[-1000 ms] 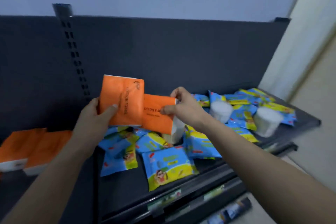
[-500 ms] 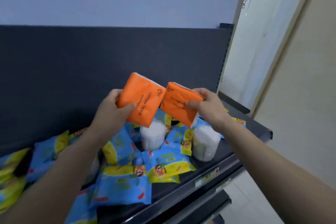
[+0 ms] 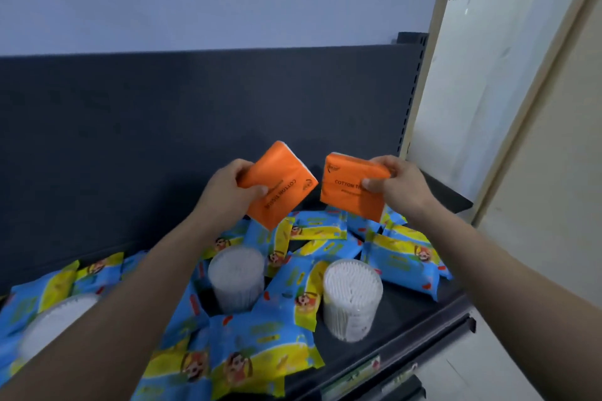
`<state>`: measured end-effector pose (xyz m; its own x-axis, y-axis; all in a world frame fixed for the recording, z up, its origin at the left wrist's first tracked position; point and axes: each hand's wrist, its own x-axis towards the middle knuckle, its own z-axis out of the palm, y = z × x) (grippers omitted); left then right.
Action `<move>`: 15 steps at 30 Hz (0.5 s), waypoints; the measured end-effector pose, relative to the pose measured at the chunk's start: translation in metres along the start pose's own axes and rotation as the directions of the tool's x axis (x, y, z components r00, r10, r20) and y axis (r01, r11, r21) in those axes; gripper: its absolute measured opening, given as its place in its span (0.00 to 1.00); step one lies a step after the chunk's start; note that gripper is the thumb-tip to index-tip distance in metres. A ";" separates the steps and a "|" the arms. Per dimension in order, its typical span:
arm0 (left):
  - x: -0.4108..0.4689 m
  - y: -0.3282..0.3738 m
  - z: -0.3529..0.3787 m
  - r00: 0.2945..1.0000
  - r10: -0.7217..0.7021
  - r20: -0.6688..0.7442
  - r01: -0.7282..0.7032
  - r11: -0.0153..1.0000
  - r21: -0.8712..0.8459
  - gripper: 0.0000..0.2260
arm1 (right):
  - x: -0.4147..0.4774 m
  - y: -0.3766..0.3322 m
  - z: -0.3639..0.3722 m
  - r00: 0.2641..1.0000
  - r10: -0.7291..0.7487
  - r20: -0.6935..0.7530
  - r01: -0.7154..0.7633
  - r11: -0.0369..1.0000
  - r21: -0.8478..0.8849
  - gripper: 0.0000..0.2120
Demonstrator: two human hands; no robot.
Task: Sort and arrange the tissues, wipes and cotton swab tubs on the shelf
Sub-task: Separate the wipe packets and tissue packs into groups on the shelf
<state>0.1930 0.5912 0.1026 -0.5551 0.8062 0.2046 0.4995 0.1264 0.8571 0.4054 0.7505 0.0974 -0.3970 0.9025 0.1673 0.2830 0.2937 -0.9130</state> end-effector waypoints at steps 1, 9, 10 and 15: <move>0.005 0.000 0.005 1.000 0.000 0.011 0.000 1.000 0.001 0.13 | 0.005 0.003 -0.004 1.000 -0.005 0.003 0.005 1.000 -0.008 0.12; 0.047 -0.005 0.043 1.000 0.008 -0.008 -0.007 0.992 0.124 0.13 | 0.072 0.035 -0.019 0.995 -0.069 0.077 0.079 0.986 -0.147 0.13; 0.052 -0.006 0.049 1.000 0.001 -0.012 0.001 0.992 0.129 0.13 | 0.081 0.039 -0.019 0.991 -0.080 0.105 0.096 0.983 -0.157 0.13; 0.072 -0.012 0.089 0.996 -0.080 -0.047 0.091 0.952 0.292 0.15 | 0.129 0.072 -0.027 0.961 -0.154 0.228 0.212 0.944 -0.255 0.16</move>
<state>0.2063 0.6988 0.0655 -0.6242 0.7653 0.1572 0.6197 0.3624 0.6962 0.3981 0.8968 0.0633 -0.6241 0.7506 0.2171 0.4052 0.5485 -0.7314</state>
